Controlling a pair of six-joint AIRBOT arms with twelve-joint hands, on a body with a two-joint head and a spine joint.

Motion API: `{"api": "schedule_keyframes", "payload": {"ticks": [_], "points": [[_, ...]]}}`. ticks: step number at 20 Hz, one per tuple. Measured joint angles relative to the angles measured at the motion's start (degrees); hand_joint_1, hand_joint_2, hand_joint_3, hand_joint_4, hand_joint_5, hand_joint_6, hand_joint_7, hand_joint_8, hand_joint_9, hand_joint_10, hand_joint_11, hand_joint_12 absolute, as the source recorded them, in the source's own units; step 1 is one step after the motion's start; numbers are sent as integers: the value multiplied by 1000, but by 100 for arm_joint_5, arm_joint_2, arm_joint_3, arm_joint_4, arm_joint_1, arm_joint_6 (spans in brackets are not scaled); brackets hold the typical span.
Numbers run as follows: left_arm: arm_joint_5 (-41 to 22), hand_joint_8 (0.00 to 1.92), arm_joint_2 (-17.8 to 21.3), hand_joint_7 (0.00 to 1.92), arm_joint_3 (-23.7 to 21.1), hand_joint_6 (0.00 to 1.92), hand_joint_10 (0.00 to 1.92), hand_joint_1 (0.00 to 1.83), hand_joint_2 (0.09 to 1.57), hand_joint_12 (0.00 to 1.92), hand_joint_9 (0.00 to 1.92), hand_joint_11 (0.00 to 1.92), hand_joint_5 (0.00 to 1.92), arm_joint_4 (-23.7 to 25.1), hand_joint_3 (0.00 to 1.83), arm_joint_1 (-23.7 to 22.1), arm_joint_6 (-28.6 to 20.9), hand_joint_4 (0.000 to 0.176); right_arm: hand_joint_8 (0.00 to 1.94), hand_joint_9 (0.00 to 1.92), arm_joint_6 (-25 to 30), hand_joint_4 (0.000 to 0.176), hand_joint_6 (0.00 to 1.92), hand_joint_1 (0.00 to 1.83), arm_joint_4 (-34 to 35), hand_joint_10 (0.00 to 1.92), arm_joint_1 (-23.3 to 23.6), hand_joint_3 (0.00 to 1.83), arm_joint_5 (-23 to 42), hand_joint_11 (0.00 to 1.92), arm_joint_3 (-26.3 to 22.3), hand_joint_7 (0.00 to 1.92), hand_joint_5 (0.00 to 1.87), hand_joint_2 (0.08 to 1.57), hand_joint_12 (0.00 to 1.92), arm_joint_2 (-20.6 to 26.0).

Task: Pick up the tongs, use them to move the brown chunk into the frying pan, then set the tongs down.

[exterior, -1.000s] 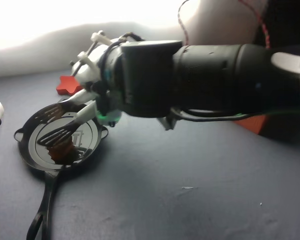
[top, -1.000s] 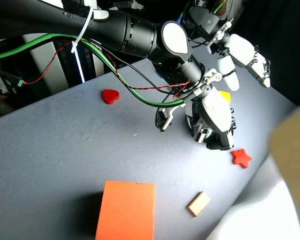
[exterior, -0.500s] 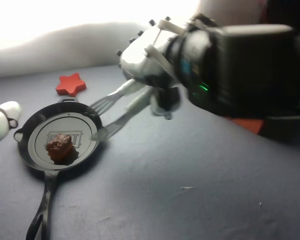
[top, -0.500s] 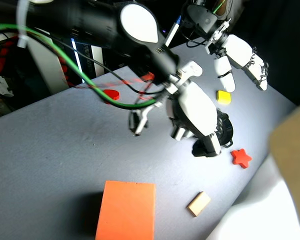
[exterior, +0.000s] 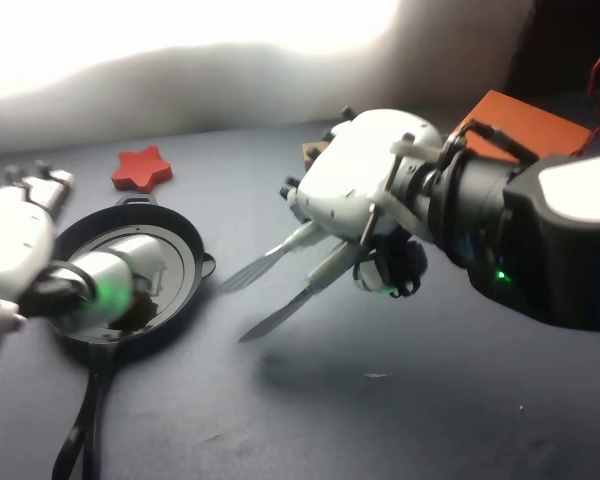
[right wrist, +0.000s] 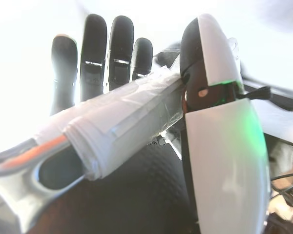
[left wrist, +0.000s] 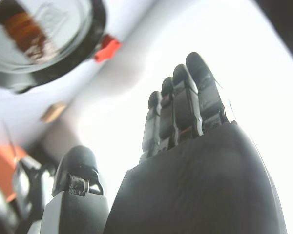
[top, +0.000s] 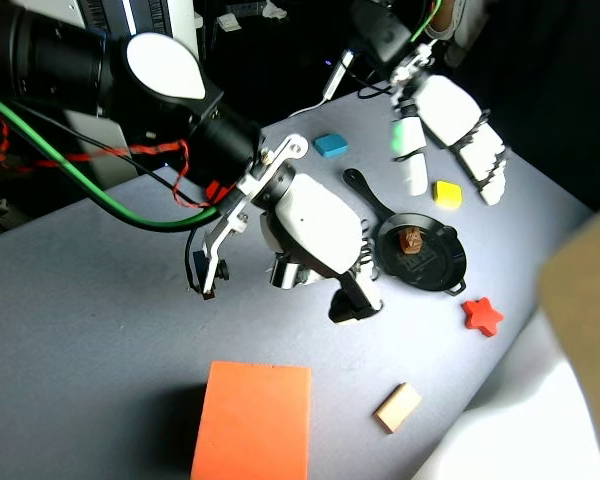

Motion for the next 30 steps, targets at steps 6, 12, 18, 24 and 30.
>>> {"api": "schedule_keyframes", "payload": {"ticks": [6,12,18,24,30], "points": [[-37,3,-227,149,-153,3,2,0,1250,609,176,0,111,59,0,-70,81,7,424,611,44,0,700,1050,-63,879,-304,0,17,329,-7,785,497,1171,1648,-46],[-149,1,-227,152,-153,5,2,0,1254,628,182,0,133,48,0,-70,90,0,526,540,-269,0,738,935,-138,928,-643,0,-103,257,-247,672,411,1176,1633,9],[-162,0,-227,156,-177,4,0,0,1246,596,171,0,120,50,0,-55,55,0,196,226,-271,0,512,722,-136,617,-946,0,-238,0,-380,457,224,1122,1451,186],[-195,4,-227,149,-245,6,4,0,1249,581,164,0,120,81,0,-57,55,0,6,16,-262,0,24,507,-83,223,-927,0,-310,0,-605,96,1,1016,424,452],[-208,11,-227,184,-455,14,17,0,1247,690,221,0,139,61,0,-323,118,3,8,93,-350,0,7,404,791,64,-179,0,-304,1,-1362,127,37,965,198,1530]]}}
